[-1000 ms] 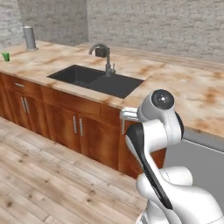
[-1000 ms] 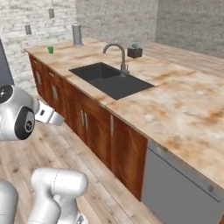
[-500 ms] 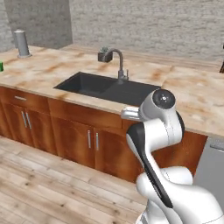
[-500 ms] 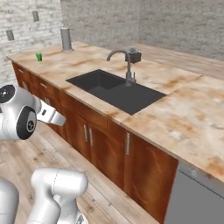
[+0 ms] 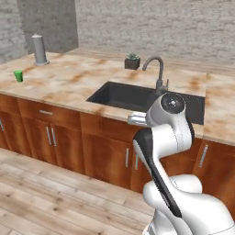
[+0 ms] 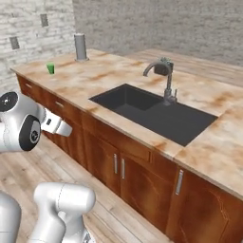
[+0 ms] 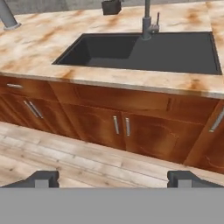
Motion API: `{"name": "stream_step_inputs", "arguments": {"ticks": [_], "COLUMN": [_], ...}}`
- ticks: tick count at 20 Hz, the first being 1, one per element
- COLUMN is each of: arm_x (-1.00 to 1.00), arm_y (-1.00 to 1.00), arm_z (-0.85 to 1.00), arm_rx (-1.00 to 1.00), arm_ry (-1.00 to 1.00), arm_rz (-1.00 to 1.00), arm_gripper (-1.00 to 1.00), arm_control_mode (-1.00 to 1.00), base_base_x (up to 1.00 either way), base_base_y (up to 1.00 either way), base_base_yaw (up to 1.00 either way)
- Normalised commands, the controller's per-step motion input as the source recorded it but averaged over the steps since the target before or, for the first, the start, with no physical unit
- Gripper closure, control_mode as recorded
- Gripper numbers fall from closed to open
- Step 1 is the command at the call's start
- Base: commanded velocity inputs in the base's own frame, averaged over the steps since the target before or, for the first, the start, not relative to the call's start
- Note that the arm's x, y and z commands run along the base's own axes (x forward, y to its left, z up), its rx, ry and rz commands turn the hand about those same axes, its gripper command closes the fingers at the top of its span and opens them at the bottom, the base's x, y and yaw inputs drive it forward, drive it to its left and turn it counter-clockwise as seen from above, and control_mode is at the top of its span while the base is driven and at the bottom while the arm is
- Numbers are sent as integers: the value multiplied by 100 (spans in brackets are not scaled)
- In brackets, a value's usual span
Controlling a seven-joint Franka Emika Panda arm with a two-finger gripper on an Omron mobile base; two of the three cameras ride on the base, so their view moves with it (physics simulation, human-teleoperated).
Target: Place the pitcher and cup on the dining counter for serving.
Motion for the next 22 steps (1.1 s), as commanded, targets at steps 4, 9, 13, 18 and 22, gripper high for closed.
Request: {"name": "stream_step_inputs", "arguments": {"ticks": [4, 9, 13, 18, 22], "arm_x": [0, 0, 0, 0, 0], "arm_y": [0, 0, 0, 0, 0], "arm_z": [0, 0, 0, 0, 0], "arm_rx": [0, 0, 0, 0, 0], "arm_ry": [0, 0, 0, 0, 0], "arm_rz": [0, 0, 0, 0, 0], "arm_gripper": [-100, -100, -100, -100, -100], "arm_control_mode": [100, 100, 100, 100, 100], "base_base_x": [68, 64, 61, 58, 65], "base_base_y": [100, 100, 100, 100, 100], "base_base_yaw": [-13, -13, -12, -14, -20]}}
